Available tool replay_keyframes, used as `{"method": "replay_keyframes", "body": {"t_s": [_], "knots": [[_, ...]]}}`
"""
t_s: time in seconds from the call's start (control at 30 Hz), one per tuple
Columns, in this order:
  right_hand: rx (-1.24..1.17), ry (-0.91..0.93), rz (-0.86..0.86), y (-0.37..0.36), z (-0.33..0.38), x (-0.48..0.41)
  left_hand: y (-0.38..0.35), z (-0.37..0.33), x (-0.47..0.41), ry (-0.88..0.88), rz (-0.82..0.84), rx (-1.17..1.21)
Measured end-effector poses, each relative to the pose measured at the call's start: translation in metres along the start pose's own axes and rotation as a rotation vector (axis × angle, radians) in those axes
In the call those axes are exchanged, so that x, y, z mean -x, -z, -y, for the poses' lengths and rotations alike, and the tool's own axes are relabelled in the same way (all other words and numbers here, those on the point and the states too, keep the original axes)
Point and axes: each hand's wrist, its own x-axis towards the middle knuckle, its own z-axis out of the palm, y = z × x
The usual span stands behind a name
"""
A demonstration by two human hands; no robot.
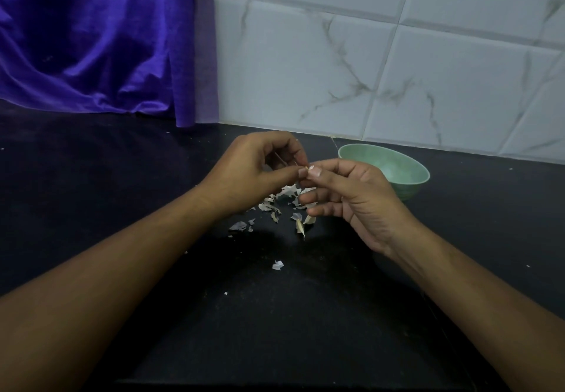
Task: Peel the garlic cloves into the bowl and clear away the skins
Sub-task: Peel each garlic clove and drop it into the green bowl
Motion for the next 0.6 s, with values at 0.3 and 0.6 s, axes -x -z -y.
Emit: {"method": "replay_keyframes", "body": {"t_s": [0.3,0.6], "knots": [[-0.016,0.009,0.043,0.0016,0.0056,0.0010,0.0070,-0.0051,-0.0012,0.130,0.095,0.269],[-0.148,-0.116,0.117,0.0013,0.0093,0.0052,0.0073,-0.0087,0.0010,0.192,0.219,0.432]]}}
